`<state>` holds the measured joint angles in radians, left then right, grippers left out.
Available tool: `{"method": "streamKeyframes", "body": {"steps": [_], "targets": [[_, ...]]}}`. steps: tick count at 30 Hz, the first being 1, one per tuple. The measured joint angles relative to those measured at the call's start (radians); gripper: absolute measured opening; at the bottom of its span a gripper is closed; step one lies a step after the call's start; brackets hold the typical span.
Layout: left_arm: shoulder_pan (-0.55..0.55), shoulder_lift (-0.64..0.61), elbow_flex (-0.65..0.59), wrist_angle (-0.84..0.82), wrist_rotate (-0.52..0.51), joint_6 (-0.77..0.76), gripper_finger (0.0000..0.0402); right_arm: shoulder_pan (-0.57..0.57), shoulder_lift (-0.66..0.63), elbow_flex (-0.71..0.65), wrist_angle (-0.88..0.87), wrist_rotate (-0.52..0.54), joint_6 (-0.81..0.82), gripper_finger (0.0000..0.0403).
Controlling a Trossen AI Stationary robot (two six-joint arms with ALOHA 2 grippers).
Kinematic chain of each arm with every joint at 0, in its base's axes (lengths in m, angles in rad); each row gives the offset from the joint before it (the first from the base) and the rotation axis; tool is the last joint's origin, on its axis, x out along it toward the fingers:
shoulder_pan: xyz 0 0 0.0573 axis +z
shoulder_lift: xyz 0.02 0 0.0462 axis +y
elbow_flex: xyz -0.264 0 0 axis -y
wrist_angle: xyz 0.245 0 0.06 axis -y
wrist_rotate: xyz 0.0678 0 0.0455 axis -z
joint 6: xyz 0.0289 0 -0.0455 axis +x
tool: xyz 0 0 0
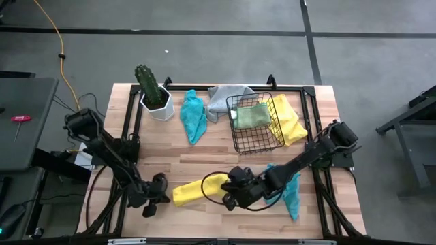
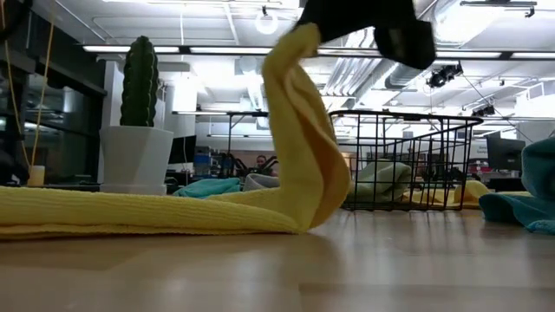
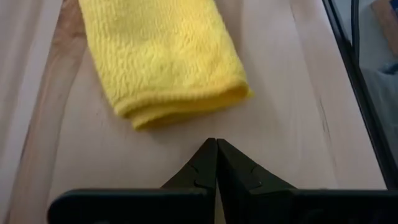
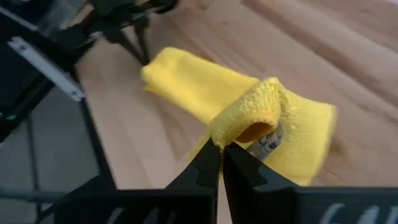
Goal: Fold microfiber towels
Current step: Fold the bottom yellow microfiber towel
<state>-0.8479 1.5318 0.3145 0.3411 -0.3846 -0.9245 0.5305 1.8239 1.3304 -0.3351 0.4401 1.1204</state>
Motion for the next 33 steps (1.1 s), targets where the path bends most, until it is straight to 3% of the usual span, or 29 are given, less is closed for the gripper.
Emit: {"method": "streamKeyframes", "body": {"steps": [10,25,33], "targets": [[0.092,0.023,-0.001,0.078,0.054,0.134,0.0000,-0.048,0.107,0.000,0.225,-0.076,-0.136,0.0000],[0.136,0.024,-0.002,0.083,0.027,0.161,0.0000,-0.138,0.285,0.003,0.622,-0.208,-0.219,0.0000],[0.136,0.024,-0.002,0.083,0.025,0.177,0.0000,-0.165,0.409,0.168,0.654,-0.261,-0.313,0.0000]]}}
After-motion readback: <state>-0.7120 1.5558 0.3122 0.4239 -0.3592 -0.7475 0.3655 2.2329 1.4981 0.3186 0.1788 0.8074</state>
